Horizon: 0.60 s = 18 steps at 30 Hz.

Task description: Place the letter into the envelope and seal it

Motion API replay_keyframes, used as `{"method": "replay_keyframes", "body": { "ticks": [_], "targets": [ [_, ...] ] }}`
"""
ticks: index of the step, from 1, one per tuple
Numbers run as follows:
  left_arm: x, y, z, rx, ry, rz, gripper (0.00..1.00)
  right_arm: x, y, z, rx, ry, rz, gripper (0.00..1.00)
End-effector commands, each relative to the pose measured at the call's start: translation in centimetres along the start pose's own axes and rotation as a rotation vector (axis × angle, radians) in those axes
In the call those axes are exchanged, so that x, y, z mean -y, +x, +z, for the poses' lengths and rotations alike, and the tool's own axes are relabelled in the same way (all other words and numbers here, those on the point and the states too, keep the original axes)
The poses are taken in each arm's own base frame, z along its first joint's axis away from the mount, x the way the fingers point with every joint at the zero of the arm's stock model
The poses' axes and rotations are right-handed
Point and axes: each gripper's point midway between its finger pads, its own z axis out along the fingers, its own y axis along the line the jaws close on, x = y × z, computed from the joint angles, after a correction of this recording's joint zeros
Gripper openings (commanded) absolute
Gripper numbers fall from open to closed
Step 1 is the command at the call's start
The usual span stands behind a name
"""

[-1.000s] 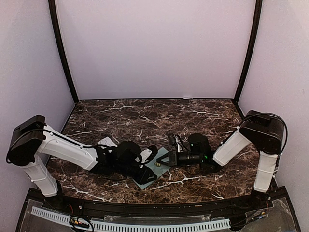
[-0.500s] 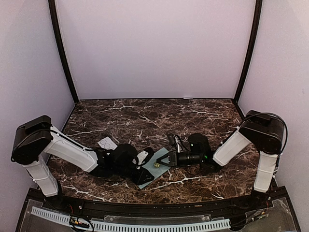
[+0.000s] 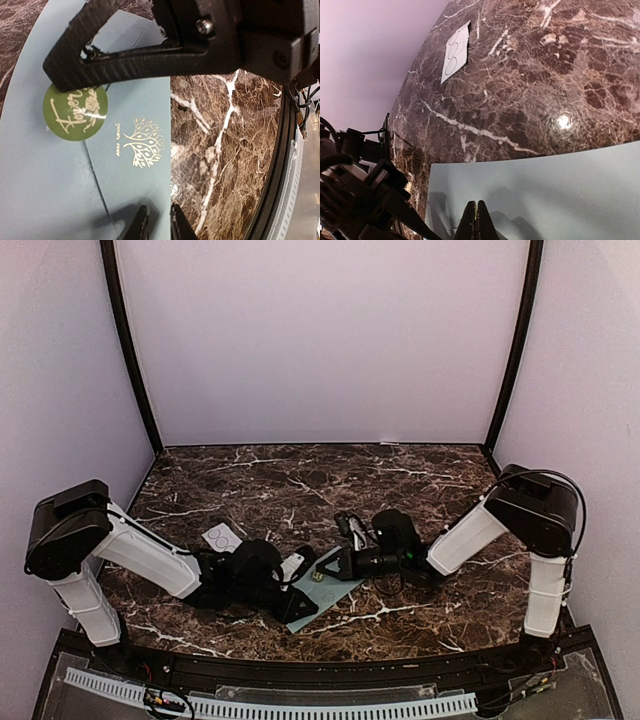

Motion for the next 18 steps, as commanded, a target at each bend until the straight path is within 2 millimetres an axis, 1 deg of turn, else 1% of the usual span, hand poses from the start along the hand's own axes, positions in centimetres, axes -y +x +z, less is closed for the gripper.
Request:
{"method": "replay_keyframes", "body": {
  "ticks": [1, 10, 18],
  "targets": [
    [-1.95, 3.86, -0.02, -0.124, -0.051, -0.040, 0.15, 1.35, 0.98, 0.78, -0.022, 0.054, -0.021, 0.00],
    [-1.87, 3.64, -0.08, -0.120, -0.049, -0.037, 0.15, 2.27, 1.39, 1.61, -0.037, 0.098, -0.036, 0.00],
    [-1.97, 3.37, -0.22, -0.114, -0.053, -0.040, 0.15, 2.20, 1.64, 1.63, -0.043, 0.101, -0.043, 0.00]
  ]
}}
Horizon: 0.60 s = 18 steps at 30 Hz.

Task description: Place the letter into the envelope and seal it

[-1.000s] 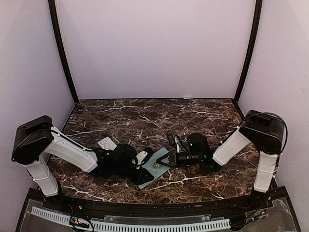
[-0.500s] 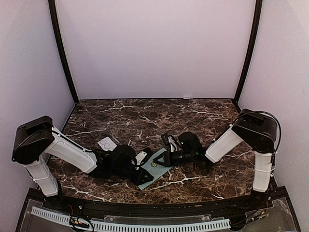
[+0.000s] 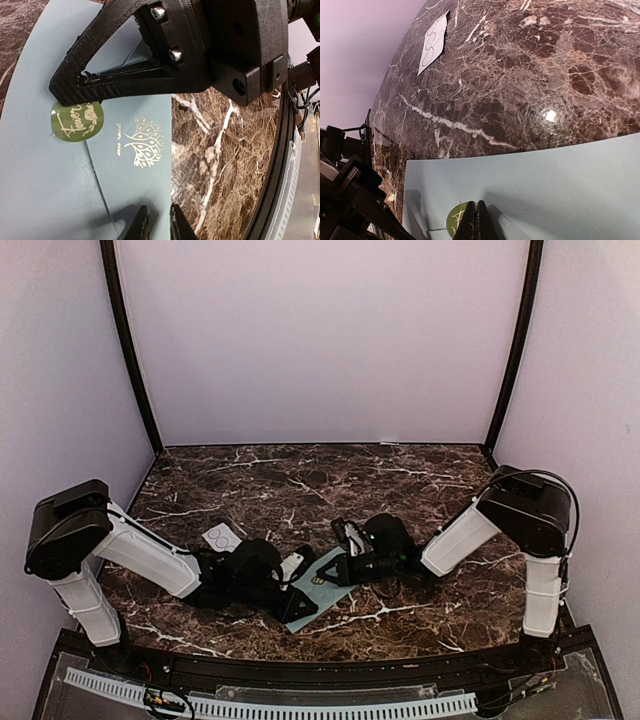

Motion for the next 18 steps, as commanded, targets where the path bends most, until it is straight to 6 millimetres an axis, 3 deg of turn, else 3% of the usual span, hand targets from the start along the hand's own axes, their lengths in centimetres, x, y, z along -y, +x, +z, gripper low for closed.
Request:
{"method": "replay_keyframes", "body": {
  "ticks": [1, 8, 18],
  "targets": [
    [-1.95, 3.38, -0.19, -0.112, -0.059, -0.036, 0.15, -0.03, 0.26, 0.57, -0.003, 0.008, -0.027, 0.00],
    [-2.33, 3.45, -0.22, -0.114, -0.071, -0.051, 0.14, -0.02, 0.36, 0.64, -0.012, 0.016, -0.030, 0.01],
    [-2.81, 4.02, -0.23, -0.133, -0.081, -0.075, 0.12, -0.13, 0.15, 0.16, -0.009, 0.054, -0.059, 0.27]
  ]
}}
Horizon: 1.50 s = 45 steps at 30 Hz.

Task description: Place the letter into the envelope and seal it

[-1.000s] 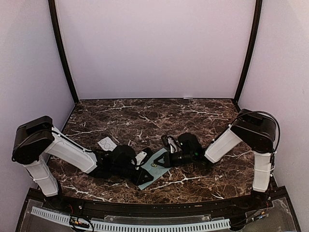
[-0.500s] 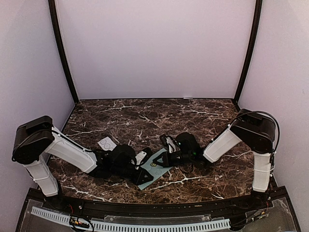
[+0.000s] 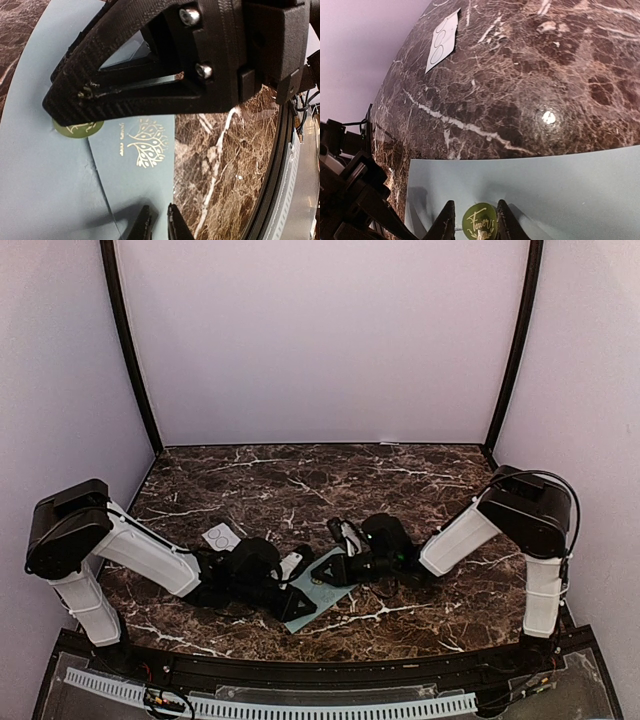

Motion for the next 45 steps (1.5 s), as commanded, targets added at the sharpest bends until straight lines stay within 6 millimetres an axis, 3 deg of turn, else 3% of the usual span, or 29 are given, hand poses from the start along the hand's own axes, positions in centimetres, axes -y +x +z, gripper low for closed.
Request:
{"method": "replay_keyframes", "body": {
  "ticks": [1, 9, 17, 22, 28, 31, 36, 45],
  "targets": [
    [-2.5, 3.9, -0.1, -0.126, -0.080, -0.051, 0.12, 0.4, 0.3, -0.1, -0.012, 0.055, -0.023, 0.30],
    [-2.5, 4.1, 0.0, -0.133, -0.073, -0.054, 0.12, 0.7, -0.7, -1.0, 0.009, 0.128, -0.077, 0.54],
    [-2.5, 4.0, 0.0, -0.130, -0.070, -0.055, 0.11, 0.5, -0.8, -1.2, -0.003, 0.134, -0.100, 0.60],
    [-2.5, 4.0, 0.1, -0.132, -0.069, -0.051, 0.11, -0.8, -0.9, -1.3, -0.004, 0.072, -0.080, 0.43],
    [-2.7, 4.1, 0.1, -0.138, -0.072, -0.055, 0.11, -3.5, -2.6, -2.2, 0.045, -0.020, -0.058, 0.40],
    [-2.7, 4.2, 0.1, -0.140, -0.070, -0.058, 0.11, -4.2, -3.0, -2.5, 0.048, -0.040, -0.063, 0.27],
    [-2.7, 4.1, 0.1, -0.139, -0.069, -0.060, 0.10, -4.0, -2.6, -2.6, 0.036, -0.032, -0.058, 0.13],
    [-2.7, 4.2, 0.1, -0.139, -0.069, -0.061, 0.10, -3.1, -1.0, -1.6, -0.006, -0.027, -0.043, 0.09]
  ]
}}
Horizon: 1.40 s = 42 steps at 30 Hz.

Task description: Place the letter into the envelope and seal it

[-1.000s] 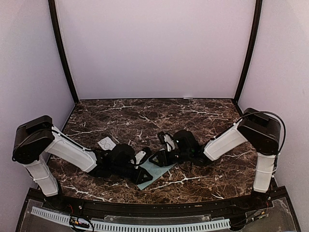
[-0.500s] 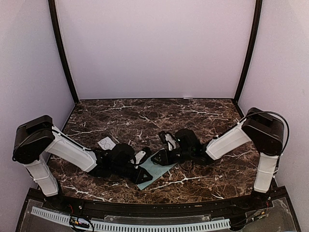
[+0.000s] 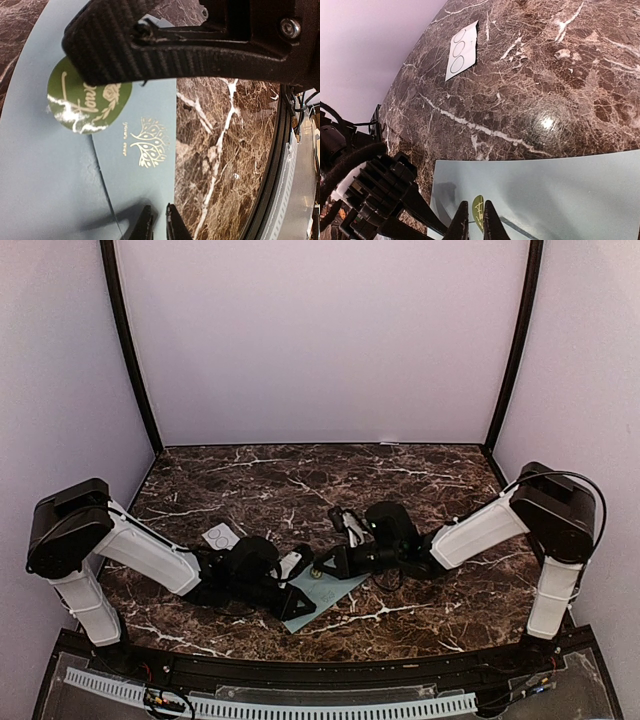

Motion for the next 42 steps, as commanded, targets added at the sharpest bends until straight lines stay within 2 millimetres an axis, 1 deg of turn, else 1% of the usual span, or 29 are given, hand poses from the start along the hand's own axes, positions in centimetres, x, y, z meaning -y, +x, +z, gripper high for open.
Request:
{"method": "replay_keyframes", "body": {
  "ticks": [1, 6, 10, 16, 23, 29, 32, 37, 42],
  "targets": [
    [-2.7, 4.1, 0.1, -0.129, -0.083, -0.048, 0.10, 0.1, 0.9, 0.9, -0.018, -0.016, -0.004, 0.09],
    [-2.7, 4.1, 0.1, -0.131, -0.082, -0.049, 0.10, 0.6, 1.6, 1.7, -0.038, -0.001, -0.009, 0.07],
    [-2.7, 4.1, 0.1, -0.133, -0.083, -0.050, 0.10, 1.2, 1.7, 1.8, -0.035, 0.023, -0.013, 0.06],
    [-2.7, 4.0, 0.1, -0.131, -0.083, -0.049, 0.10, 1.4, 1.9, 2.2, -0.040, 0.032, -0.021, 0.06],
    [-2.7, 4.0, 0.1, -0.131, -0.081, -0.050, 0.09, 1.7, 1.6, 2.4, -0.025, 0.047, -0.039, 0.06],
    [-2.7, 4.1, 0.1, -0.134, -0.083, -0.050, 0.09, 2.0, 2.3, 2.7, -0.047, 0.080, -0.056, 0.06],
    [-2.7, 4.1, 0.1, -0.134, -0.083, -0.050, 0.09, 2.3, 2.6, 2.6, -0.053, 0.100, -0.062, 0.07],
    [-2.7, 4.1, 0.1, -0.132, -0.080, -0.053, 0.09, 2.7, 3.0, 2.6, -0.072, 0.141, -0.084, 0.13],
    [-2.5, 3.9, 0.0, -0.128, -0.074, -0.053, 0.09, 3.5, 3.7, 2.6, -0.099, 0.204, -0.109, 0.18]
  ]
}}
